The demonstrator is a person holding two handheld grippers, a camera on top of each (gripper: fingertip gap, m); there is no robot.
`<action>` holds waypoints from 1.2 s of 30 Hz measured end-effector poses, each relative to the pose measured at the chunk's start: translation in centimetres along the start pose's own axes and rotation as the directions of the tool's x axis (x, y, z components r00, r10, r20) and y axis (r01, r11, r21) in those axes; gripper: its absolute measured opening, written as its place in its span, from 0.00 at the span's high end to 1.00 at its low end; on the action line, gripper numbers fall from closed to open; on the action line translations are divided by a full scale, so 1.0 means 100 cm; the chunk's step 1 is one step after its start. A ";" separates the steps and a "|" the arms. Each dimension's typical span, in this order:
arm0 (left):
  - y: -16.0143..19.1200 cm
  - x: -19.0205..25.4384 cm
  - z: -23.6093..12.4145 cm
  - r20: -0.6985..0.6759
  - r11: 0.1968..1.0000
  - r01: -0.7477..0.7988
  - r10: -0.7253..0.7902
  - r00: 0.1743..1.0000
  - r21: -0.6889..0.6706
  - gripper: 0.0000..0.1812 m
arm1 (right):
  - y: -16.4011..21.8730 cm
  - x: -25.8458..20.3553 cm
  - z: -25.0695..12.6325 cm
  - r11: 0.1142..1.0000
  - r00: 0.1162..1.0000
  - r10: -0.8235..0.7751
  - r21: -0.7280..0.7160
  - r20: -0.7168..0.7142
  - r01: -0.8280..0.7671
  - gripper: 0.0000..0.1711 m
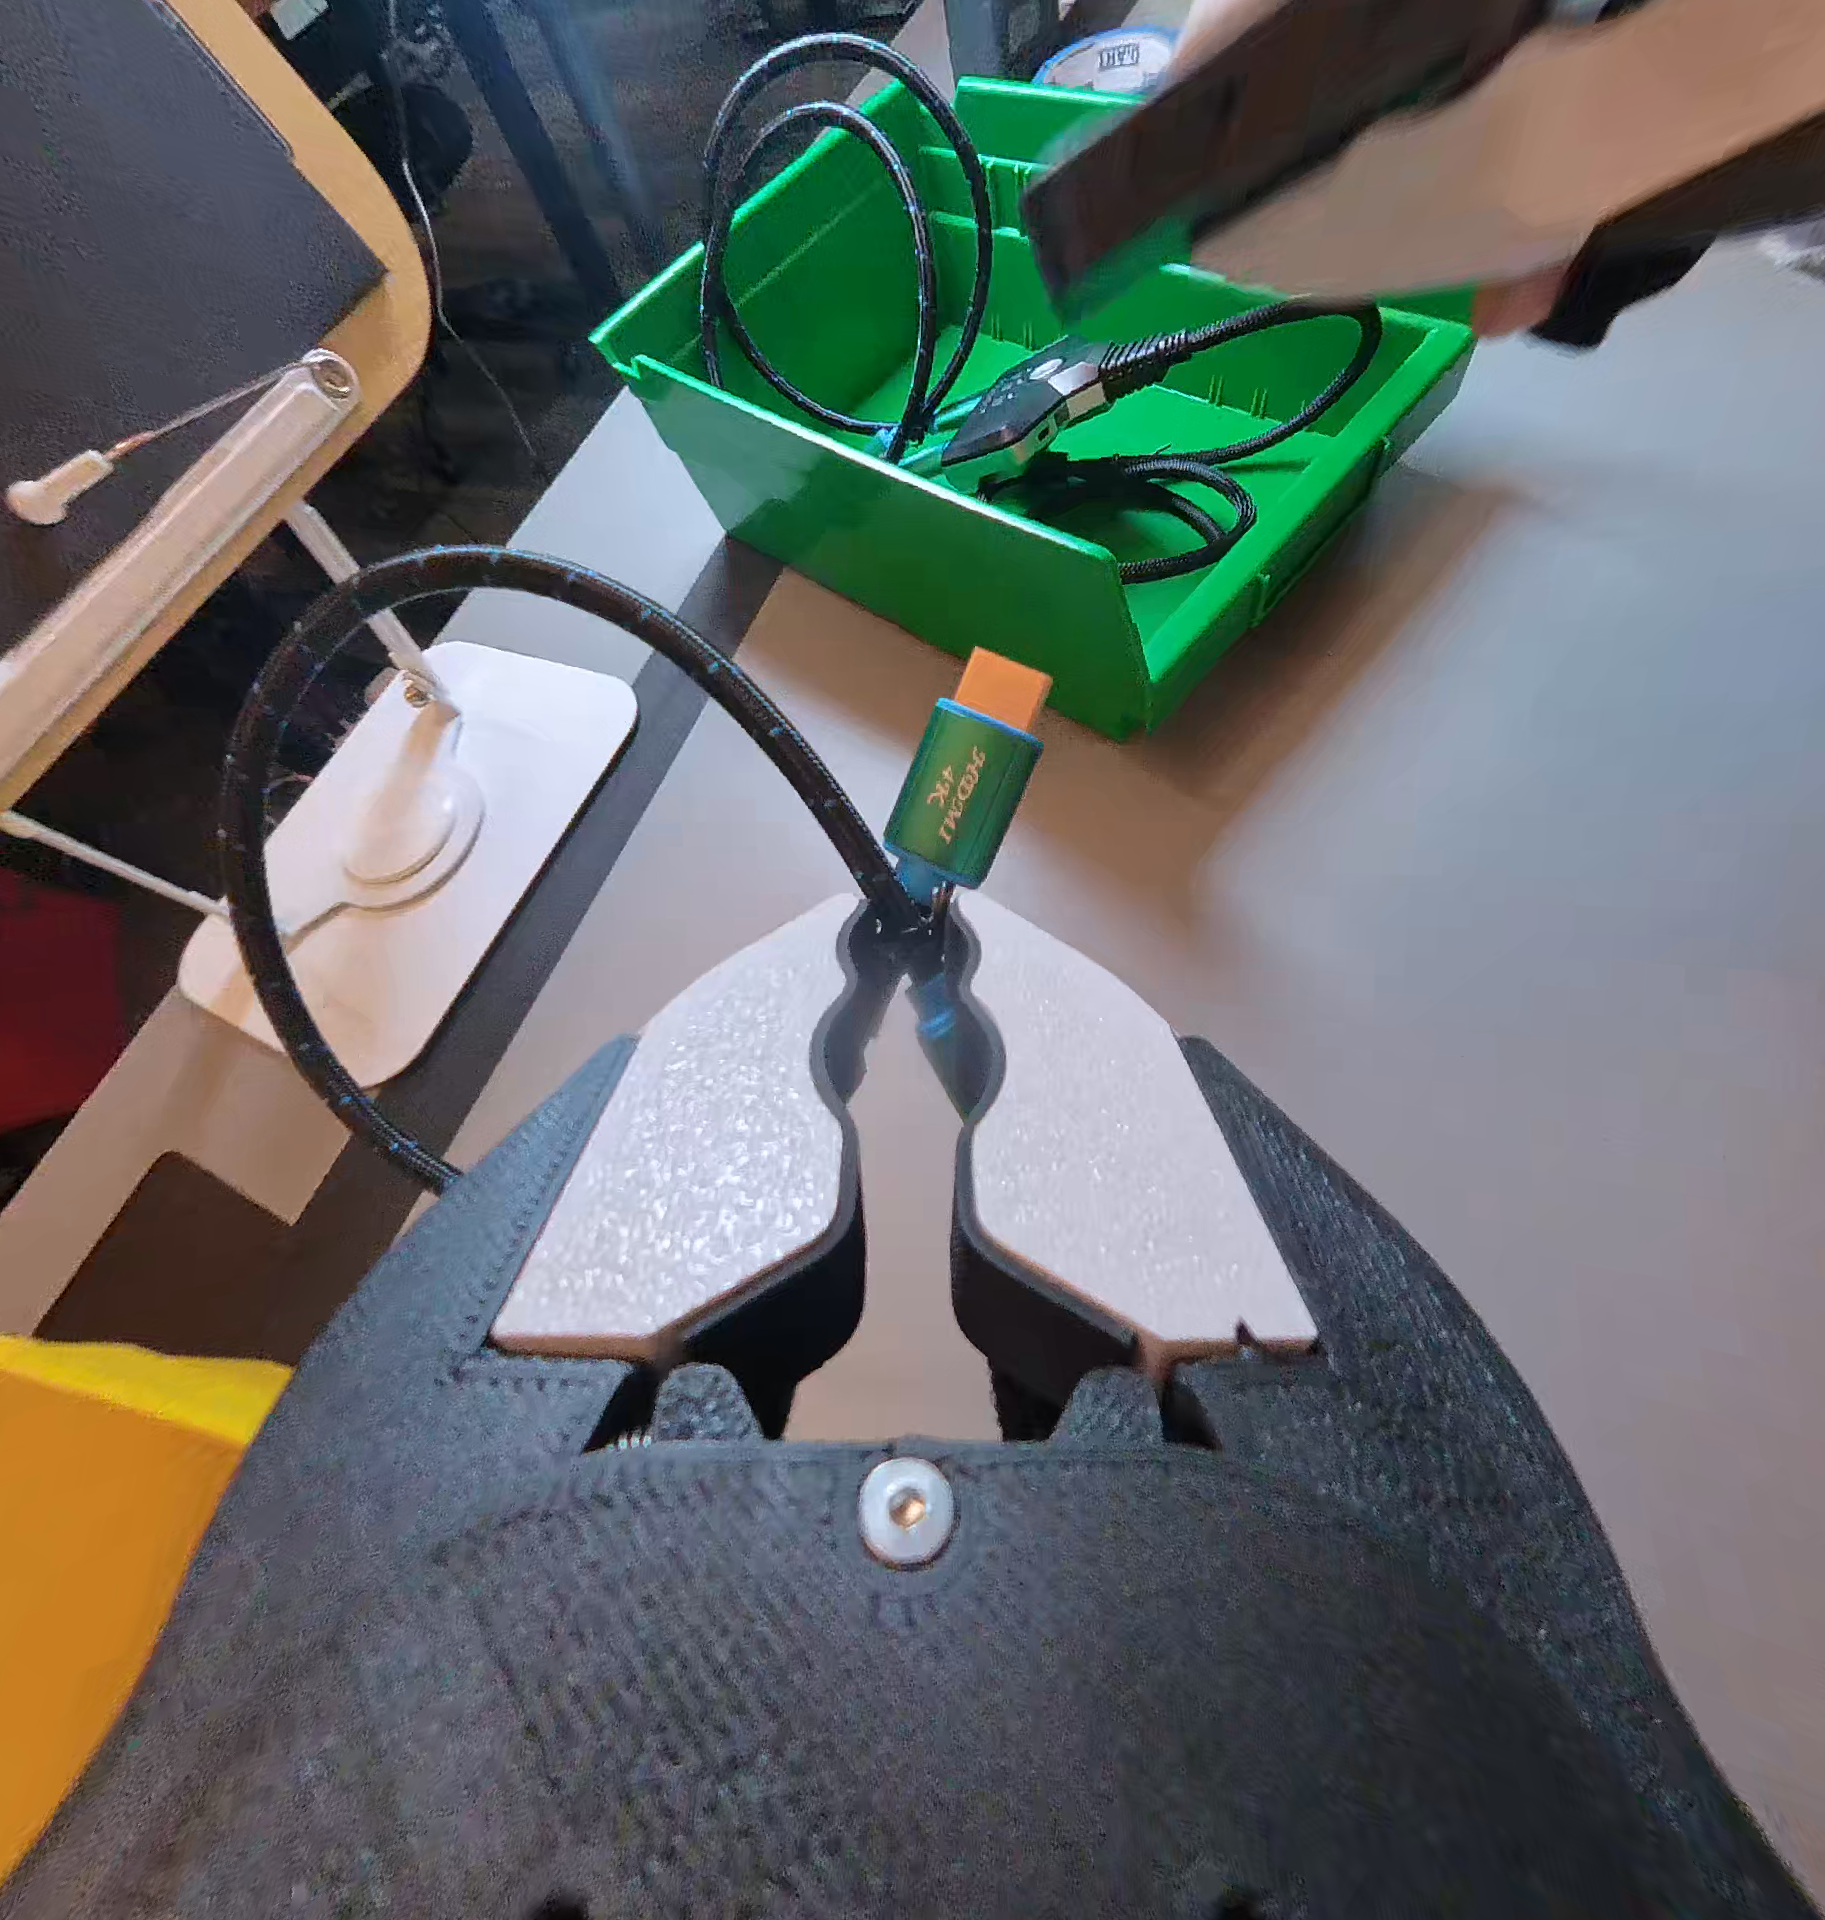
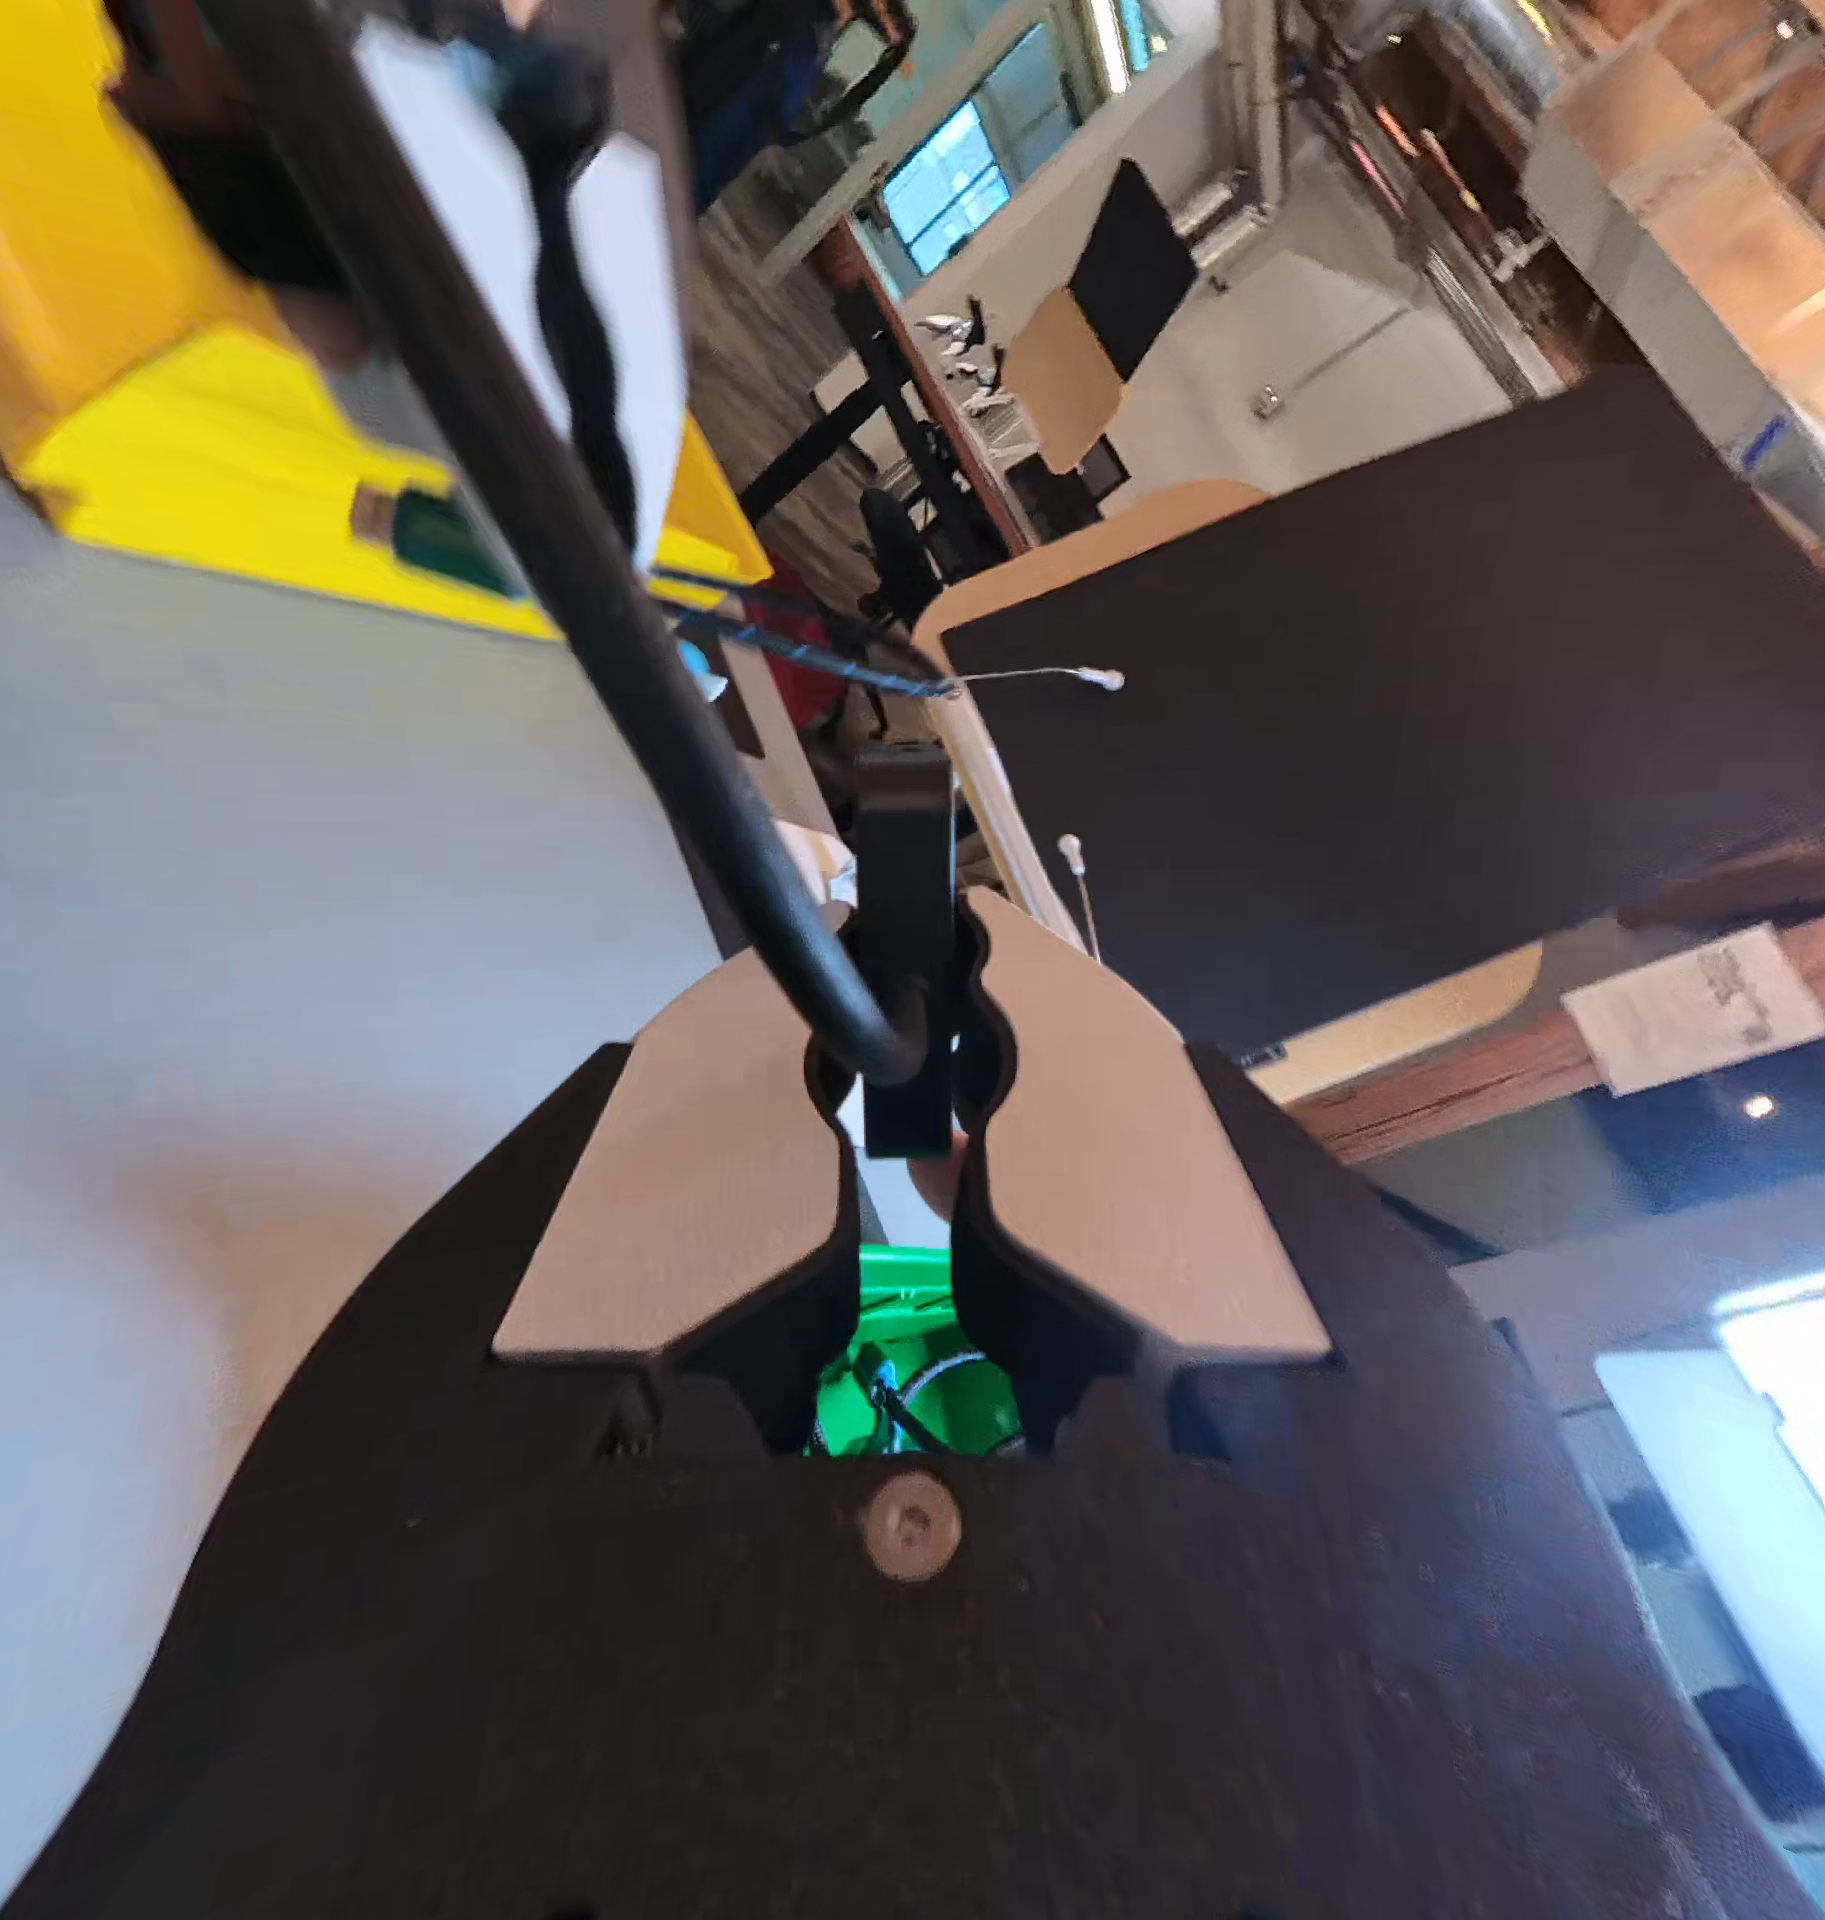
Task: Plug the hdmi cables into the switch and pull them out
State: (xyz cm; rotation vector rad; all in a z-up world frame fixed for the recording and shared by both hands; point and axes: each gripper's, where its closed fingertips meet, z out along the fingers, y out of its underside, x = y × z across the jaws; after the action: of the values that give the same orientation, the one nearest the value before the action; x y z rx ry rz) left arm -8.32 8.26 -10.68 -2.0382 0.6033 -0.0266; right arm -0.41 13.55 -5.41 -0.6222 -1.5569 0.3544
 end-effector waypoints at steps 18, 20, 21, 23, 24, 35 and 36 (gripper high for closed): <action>0.045 -0.001 0.010 0.062 0.969 -0.015 0.031 0.998 -0.247 0.93 | 0.026 -0.072 0.054 0.870 0.884 -0.464 -0.213 -0.051 0.444 0.92; 0.050 -0.002 0.014 0.081 0.963 -0.002 0.024 0.996 -0.270 0.93 | 0.026 -0.077 0.057 0.853 0.869 -0.493 -0.224 -0.047 0.472 0.92; 0.052 -0.004 0.015 0.092 0.960 0.008 0.019 0.996 -0.279 0.93 | 0.027 -0.078 0.058 0.842 0.860 -0.509 -0.235 -0.046 0.486 0.92; 0.055 -0.005 0.017 0.099 0.957 0.017 0.012 0.995 -0.291 0.93 | 0.028 -0.082 0.060 0.830 0.849 -0.527 -0.245 -0.044 0.502 0.92; 0.057 -0.004 0.018 0.097 0.955 0.023 0.006 0.995 -0.296 0.93 | 0.028 -0.082 0.061 0.823 0.843 -0.535 -0.256 -0.050 0.507 0.92; 0.065 -0.002 0.018 0.090 0.937 0.014 0.019 0.996 -0.349 0.94 | 0.025 -0.093 0.065 0.797 0.815 -0.578 -0.236 -0.037 0.555 0.92; 0.065 -0.001 0.018 0.083 0.936 0.011 0.019 0.996 -0.353 0.94 | 0.023 -0.096 0.065 0.799 0.815 -0.579 -0.221 -0.032 0.560 0.92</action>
State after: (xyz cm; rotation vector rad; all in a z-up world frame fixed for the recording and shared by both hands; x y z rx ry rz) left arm -10.58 7.13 -16.97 -2.3718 0.5904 0.1838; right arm -6.51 10.76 -15.18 -0.2867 -1.6134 -0.2964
